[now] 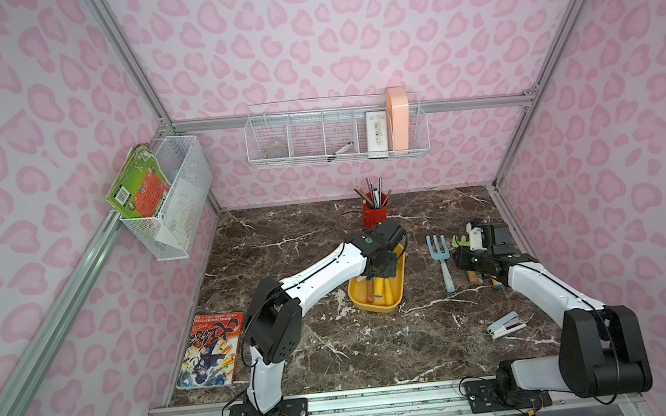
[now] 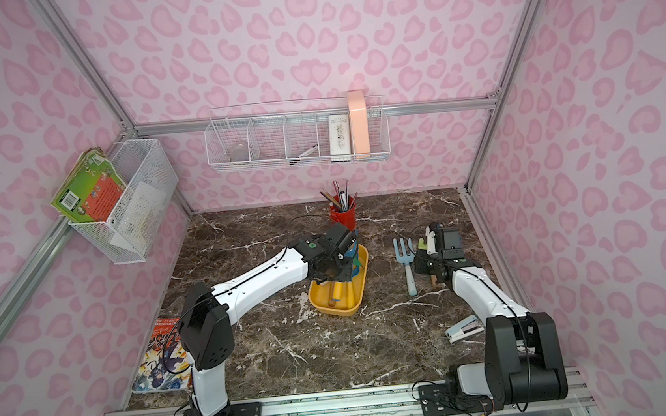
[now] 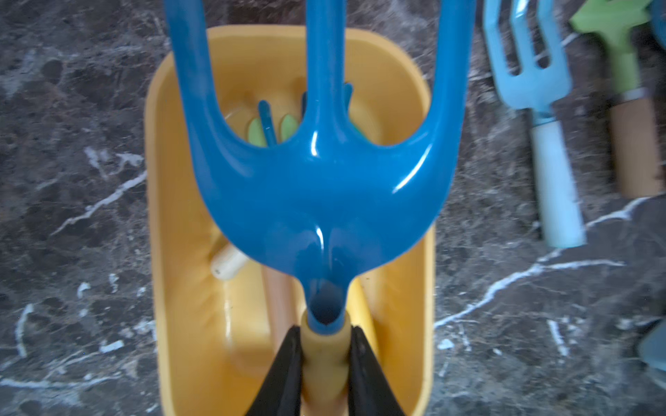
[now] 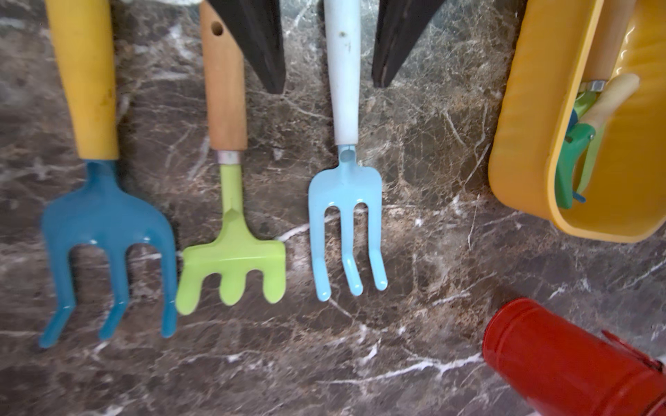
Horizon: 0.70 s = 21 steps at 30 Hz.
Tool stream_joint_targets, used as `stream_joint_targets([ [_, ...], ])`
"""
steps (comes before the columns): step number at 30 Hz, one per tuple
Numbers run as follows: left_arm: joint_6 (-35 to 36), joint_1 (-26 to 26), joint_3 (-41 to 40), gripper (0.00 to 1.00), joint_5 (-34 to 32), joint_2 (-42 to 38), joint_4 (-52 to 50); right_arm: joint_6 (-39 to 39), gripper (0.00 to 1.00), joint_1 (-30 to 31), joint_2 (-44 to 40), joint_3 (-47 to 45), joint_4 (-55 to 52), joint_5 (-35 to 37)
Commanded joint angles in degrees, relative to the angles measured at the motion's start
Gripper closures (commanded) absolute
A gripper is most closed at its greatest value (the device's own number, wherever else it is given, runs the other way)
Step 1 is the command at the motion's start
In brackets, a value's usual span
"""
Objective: Take the hand rake out of the storage box
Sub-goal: Pick up the rake from the storage box, then place the rake at the center of the board.
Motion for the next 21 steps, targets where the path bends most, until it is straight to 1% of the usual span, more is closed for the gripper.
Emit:
stream_joint_targets([
  [1,-5.6,-1.6,4.3,0.84,1.6,3.4,-0.1,0.7,0.59,-0.9,0.0,0.8,0.9,-0.5],
  [6,-8.3,-4.0,13.8,0.84,0.6,10.8,-3.5,1.1,0.59,-1.6,1.1,0.7,1.4,-0.7],
  [9,-9.7,-4.7,17.5,0.84,-0.1,14.3,-3.8,1.2,0.59,-2.0,1.7,0.5,1.8,-1.1],
  [16,-10.3,-5.1,21.4,0.83,1.8,20.4,-0.3,1.2,0.60,-2.2,2.7,0.4,2.3,-1.9],
  [21,-8.3,-5.1,24.9,0.82,2.1,24.0,-0.4,1.2,0.60,-2.2,3.3,0.2,2.3,-1.9],
])
